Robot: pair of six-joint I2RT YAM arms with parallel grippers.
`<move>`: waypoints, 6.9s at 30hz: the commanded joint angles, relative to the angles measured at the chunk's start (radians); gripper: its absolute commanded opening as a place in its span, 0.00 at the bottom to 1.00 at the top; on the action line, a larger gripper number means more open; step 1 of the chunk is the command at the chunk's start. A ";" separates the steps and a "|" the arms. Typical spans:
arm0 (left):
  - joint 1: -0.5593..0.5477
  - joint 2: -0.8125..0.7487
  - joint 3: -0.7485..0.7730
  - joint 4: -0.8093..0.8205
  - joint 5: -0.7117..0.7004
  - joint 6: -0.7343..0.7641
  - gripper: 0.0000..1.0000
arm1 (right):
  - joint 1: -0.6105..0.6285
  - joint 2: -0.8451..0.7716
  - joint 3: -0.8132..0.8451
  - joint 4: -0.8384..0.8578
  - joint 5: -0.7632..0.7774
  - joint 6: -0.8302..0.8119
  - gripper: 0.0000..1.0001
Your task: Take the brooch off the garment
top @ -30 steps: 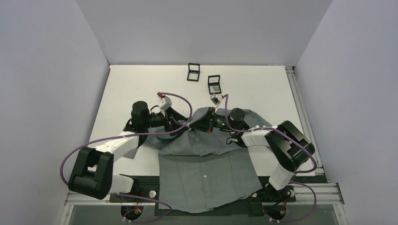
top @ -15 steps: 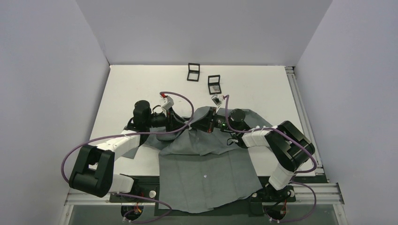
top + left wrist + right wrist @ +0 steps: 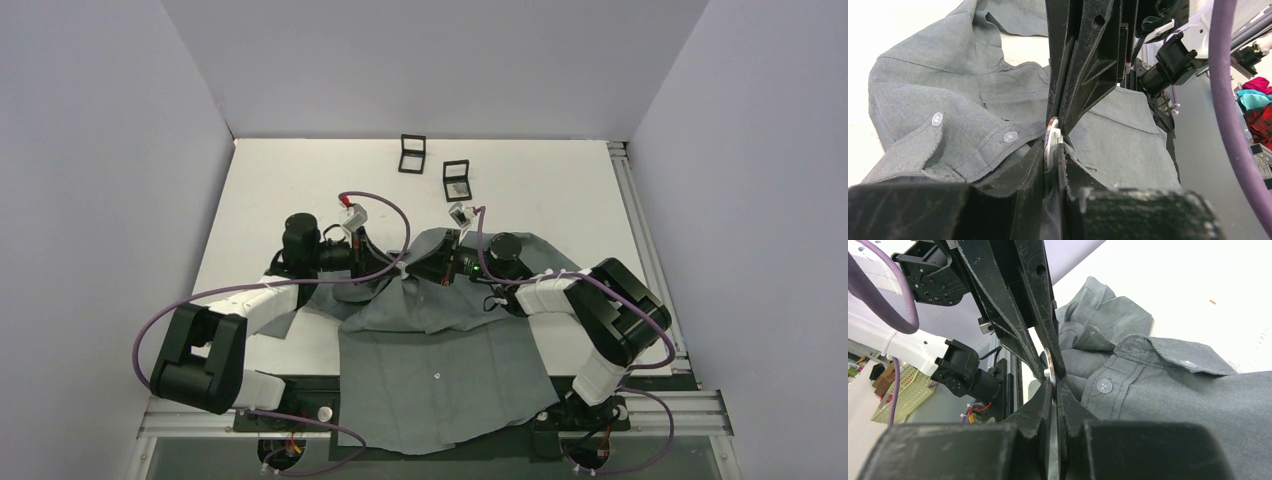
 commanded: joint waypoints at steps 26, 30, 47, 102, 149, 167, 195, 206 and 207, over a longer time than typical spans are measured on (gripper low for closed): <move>0.019 -0.028 -0.015 0.117 0.083 0.006 0.00 | 0.016 -0.045 0.071 -0.091 -0.079 -0.165 0.37; 0.009 -0.032 -0.013 0.111 0.087 0.008 0.00 | 0.024 -0.041 0.085 -0.101 -0.077 -0.178 0.35; 0.076 -0.073 0.016 -0.020 0.063 0.090 0.46 | 0.073 -0.166 0.131 -0.622 0.067 -0.663 0.00; 0.013 -0.117 0.013 0.222 0.148 -0.279 0.42 | 0.043 -0.278 0.146 -0.541 -0.181 -0.253 0.00; 0.035 -0.067 -0.046 0.506 0.104 -0.631 0.00 | 0.039 -0.274 0.047 -0.152 -0.038 -0.090 0.52; 0.009 -0.096 -0.058 0.509 0.105 -0.608 0.00 | 0.065 -0.243 0.087 -0.223 -0.016 -0.155 0.42; -0.001 -0.115 -0.071 0.530 0.072 -0.552 0.00 | 0.022 -0.160 0.088 -0.076 0.073 0.092 0.13; -0.003 -0.121 -0.074 0.552 0.081 -0.550 0.00 | 0.000 -0.086 0.110 -0.026 0.063 0.227 0.09; -0.002 -0.121 -0.076 0.551 0.081 -0.549 0.00 | -0.001 -0.084 0.114 -0.028 0.063 0.232 0.09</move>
